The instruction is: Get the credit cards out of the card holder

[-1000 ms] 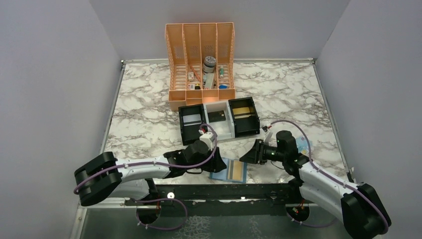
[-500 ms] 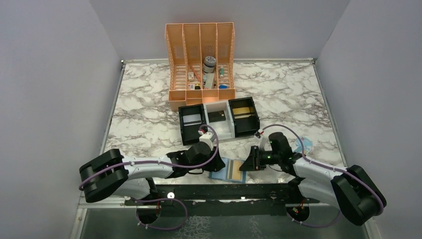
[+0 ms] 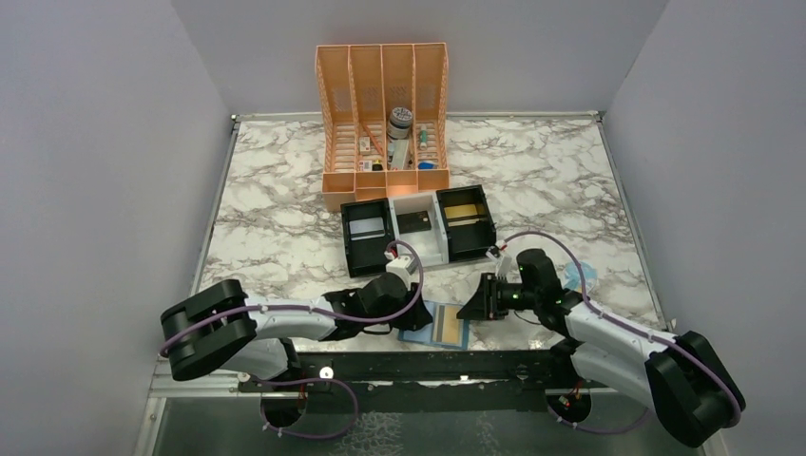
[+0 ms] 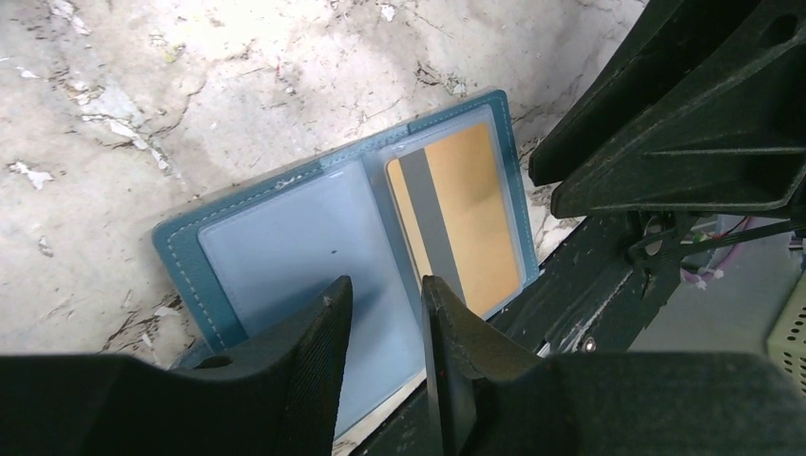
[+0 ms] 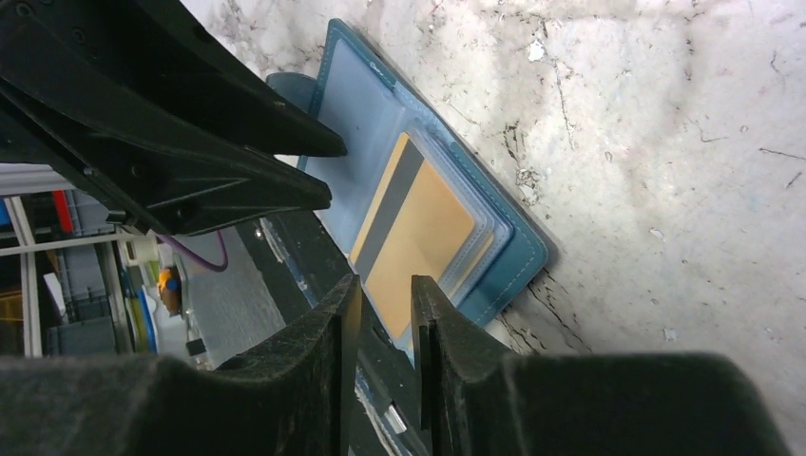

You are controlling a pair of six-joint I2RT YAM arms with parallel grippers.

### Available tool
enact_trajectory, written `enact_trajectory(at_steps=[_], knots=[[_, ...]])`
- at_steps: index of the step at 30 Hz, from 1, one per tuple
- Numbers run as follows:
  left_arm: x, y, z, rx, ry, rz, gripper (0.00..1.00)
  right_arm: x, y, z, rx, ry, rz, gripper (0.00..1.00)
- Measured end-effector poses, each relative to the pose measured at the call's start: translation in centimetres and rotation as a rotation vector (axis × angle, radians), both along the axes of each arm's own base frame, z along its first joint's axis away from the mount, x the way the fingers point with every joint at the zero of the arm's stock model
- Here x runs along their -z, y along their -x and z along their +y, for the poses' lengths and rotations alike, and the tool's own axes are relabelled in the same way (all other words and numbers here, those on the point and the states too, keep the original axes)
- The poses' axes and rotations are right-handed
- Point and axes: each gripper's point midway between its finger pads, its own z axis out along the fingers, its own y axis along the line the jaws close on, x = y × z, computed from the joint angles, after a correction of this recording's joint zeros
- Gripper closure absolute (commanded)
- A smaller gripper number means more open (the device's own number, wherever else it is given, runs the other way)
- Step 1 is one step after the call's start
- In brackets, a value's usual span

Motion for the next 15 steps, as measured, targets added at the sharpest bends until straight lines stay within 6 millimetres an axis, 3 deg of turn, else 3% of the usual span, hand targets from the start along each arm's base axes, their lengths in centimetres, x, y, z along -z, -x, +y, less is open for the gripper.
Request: enact_trajectory(at_steps=[15], knots=[[0.6, 0.3, -1.6, 0.030, 0.016, 0.012, 0.68, 1.6, 0.9, 1.0, -0.068, -0.020, 0.093, 0.73]])
